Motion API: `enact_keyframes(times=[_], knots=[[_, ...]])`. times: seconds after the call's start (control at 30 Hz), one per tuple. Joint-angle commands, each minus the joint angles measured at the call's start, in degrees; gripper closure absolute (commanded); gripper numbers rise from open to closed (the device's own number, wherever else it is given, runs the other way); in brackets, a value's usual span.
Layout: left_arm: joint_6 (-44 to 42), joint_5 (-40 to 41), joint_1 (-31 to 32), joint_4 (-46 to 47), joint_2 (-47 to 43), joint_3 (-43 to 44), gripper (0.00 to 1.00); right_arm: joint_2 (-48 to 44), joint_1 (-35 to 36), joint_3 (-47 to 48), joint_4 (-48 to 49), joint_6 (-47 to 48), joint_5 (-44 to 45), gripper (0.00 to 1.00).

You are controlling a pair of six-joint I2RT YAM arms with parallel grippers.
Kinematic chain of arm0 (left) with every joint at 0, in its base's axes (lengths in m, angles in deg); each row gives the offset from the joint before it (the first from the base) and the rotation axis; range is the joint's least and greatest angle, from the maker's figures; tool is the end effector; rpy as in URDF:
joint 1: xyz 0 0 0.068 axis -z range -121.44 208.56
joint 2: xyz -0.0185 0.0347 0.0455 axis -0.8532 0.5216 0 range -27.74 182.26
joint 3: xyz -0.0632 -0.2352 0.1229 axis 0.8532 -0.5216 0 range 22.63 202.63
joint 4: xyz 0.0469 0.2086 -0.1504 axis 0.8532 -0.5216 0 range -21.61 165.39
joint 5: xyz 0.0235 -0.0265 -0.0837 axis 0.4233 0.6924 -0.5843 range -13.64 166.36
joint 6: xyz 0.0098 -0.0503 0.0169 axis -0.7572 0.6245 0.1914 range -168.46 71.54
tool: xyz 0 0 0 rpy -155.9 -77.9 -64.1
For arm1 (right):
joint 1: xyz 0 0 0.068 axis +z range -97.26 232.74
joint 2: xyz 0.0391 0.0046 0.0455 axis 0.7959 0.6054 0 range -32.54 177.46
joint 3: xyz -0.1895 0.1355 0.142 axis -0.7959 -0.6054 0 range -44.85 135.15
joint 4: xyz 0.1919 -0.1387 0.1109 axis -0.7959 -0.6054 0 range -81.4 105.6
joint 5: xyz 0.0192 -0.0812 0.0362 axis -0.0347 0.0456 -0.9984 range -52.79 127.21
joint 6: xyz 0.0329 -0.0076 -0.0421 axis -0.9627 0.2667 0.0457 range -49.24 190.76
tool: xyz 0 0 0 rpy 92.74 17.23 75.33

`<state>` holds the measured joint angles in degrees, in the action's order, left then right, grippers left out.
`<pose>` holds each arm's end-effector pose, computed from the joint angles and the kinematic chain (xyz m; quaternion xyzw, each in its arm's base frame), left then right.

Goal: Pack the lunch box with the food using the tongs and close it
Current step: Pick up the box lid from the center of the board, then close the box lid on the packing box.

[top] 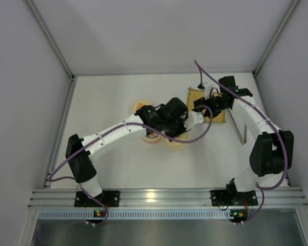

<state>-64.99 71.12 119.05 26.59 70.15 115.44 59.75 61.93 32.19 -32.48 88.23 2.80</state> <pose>0.1794 -0.3236 0.3246 0.6024 0.7344 -0.1562 0.2709 0.3217 0.0725 0.2784 -0.2807 0.8887 0.2712 0.2405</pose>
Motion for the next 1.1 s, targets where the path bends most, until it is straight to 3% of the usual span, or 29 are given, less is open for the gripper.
enact_keyframes(times=[0.0,0.17,0.47,1.07], knots=[[11.16,5.83,-7.9,-5.6,0.73,7.45,1.0,-5.62,-1.72,-3.46,-0.98,-0.86,-2.06,0.01],[25.12,22.6,-13.89,-5.26,-0.24,6.94,1.0,-7.65,-3.12,-8.03,1.05,-1.83,-2.94,0.01],[33.39,23.78,-20.06,-6.66,4.59,6.77,1.0,-7.65,-4.18,-9.97,2.46,-2.18,-3.47,0.01],[41.41,23.16,-20.41,0.01,8.99,-0.44,1.0,-8.09,-6.99,-14.54,4.48,-1.92,-3.91,0.01]])
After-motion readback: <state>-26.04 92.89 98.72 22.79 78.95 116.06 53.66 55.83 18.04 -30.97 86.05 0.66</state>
